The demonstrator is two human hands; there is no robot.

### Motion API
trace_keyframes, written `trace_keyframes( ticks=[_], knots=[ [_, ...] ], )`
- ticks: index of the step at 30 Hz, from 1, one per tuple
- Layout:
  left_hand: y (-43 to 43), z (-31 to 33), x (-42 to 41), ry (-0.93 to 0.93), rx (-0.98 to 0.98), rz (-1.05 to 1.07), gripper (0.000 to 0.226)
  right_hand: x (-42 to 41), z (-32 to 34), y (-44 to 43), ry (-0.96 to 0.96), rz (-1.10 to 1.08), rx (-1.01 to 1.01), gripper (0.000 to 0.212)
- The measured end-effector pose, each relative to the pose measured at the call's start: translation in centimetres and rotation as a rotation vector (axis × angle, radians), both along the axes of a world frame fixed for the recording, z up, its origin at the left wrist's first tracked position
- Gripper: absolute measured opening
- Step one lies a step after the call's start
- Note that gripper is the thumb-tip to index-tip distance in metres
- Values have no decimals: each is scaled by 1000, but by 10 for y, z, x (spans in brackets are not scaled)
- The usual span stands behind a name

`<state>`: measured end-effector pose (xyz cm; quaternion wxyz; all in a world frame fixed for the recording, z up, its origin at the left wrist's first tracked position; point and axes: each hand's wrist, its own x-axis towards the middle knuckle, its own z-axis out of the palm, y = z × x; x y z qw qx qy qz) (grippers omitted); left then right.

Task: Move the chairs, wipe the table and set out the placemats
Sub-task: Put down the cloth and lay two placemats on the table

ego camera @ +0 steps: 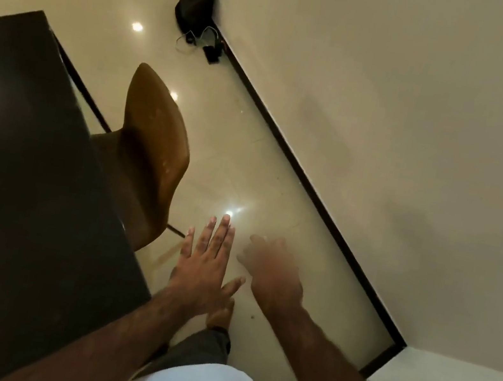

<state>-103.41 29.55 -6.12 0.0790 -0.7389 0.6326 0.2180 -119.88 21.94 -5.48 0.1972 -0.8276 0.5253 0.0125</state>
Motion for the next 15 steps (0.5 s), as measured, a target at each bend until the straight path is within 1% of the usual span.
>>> trace_keyframes(
  ticks=[1,2,3,5,7,8,9,11,13,15],
  knots=[
    [-17,6,3,1,-12,2,107,4,6,-11,5,8,5,42],
    [-34,11,6,15,-27,15,107,10,13,-25,-21,13,-1,40],
    [-49,15,9,24,-45,25,107,17,17,-41,-19,46,-40,42],
    [-74,21,17,31,-64,53,106,27,22,-71,18,151,-75,36],
    [-95,24,25,29,-61,98,106,39,29,-99,26,190,-30,53],
    [-105,25,29,30,-63,123,107,46,35,-113,-1,155,-9,58],
    [-116,24,33,31,-66,148,107,53,40,-127,-18,128,-27,60],
    [-136,22,40,35,-59,188,108,63,43,-153,-34,140,-76,70],
    [-157,19,45,41,-49,218,109,71,46,-180,-34,166,-86,75],
    [-179,17,51,28,-50,238,109,80,49,-210,-95,133,-113,74]
  ],
)
